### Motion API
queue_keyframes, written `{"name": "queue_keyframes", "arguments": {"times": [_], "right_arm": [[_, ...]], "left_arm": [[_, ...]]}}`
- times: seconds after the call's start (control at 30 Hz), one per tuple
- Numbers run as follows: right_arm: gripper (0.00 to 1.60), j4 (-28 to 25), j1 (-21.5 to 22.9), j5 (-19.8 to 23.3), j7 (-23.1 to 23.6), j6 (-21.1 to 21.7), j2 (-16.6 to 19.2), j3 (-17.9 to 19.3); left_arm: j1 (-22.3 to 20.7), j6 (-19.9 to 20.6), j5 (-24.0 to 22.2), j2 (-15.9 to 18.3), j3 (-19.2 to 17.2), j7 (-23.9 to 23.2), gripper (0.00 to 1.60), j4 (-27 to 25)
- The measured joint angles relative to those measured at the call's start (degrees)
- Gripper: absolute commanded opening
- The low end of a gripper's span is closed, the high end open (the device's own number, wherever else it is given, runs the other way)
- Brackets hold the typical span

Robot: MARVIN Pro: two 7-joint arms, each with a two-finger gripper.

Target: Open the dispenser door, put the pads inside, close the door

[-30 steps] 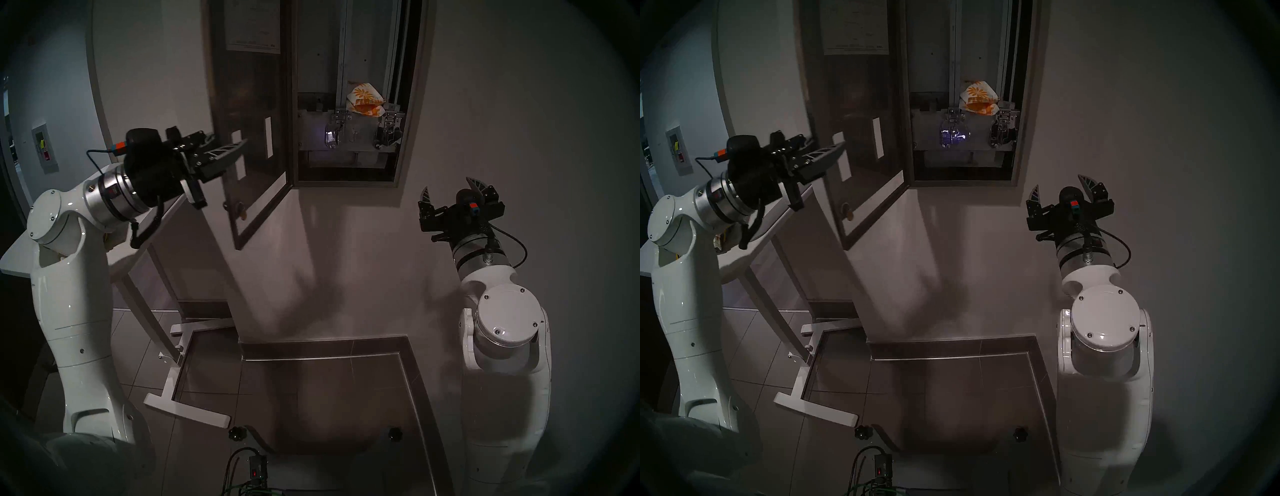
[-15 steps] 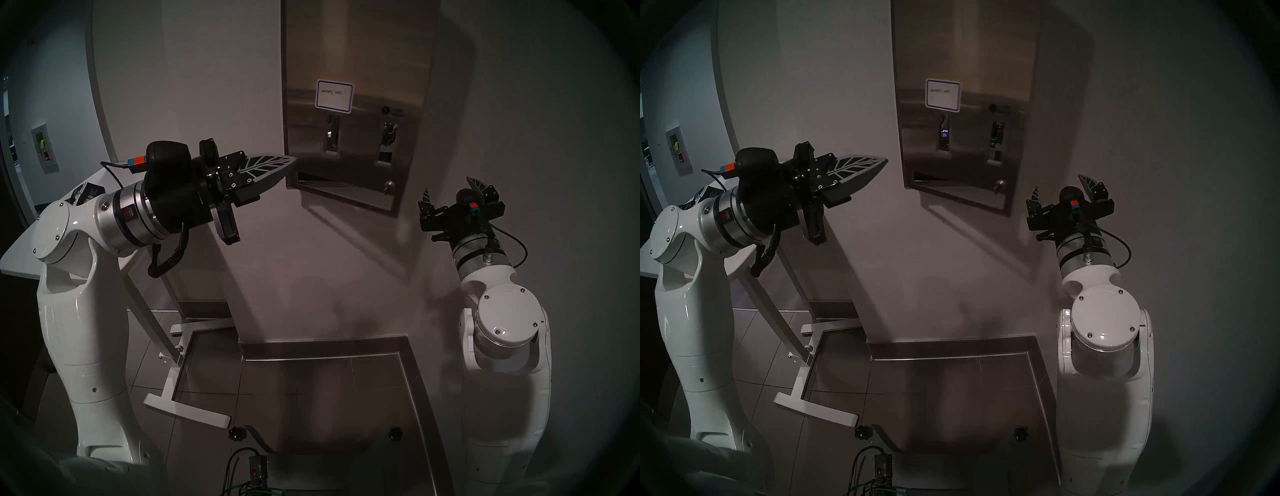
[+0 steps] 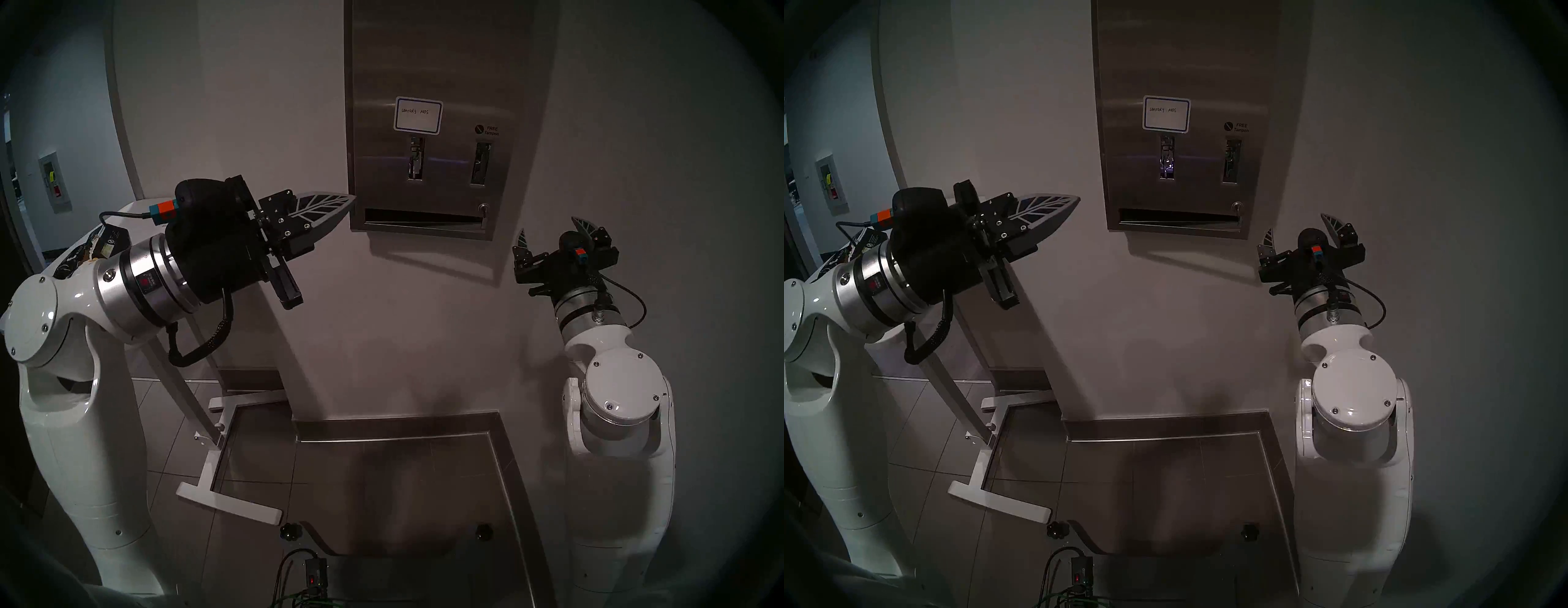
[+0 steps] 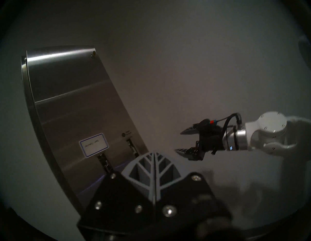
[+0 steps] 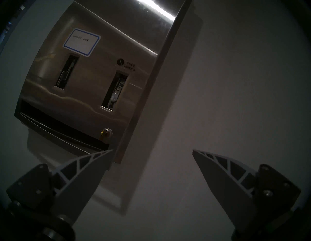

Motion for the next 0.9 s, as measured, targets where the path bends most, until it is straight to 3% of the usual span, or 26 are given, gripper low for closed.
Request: {"name": "queue_keyframes", "arguments": {"times": [0.03,0.27,0.6,0.63,0.9], "right_arm": [[1.60,0.00,0.00,0.00,0.00,0.00,0.00,0.00],[1.60,0.00,0.00,0.00,0.00,0.00,0.01,0.00],[1.60,-0.02,0.00,0.00,0.00,0.00,0.04,0.00],[1.60,-0.02,0.00,0.00,0.00,0.00,0.04,0.00],[1.60,-0.02,0.00,0.00,0.00,0.00,0.05,0.00]], "left_arm": [[0.56,-0.85,1.18,0.08,-0.46,0.30,0.80,-0.39],[4.24,-5.95,6.48,-0.47,-3.15,1.92,0.80,-1.35],[6.40,-8.29,8.25,-1.87,-3.64,2.87,0.80,-1.59],[6.47,-8.37,8.30,-1.93,-3.66,2.89,1.60,-1.60],[7.03,-9.23,10.63,-2.25,-3.38,3.90,1.60,-1.66]]}}
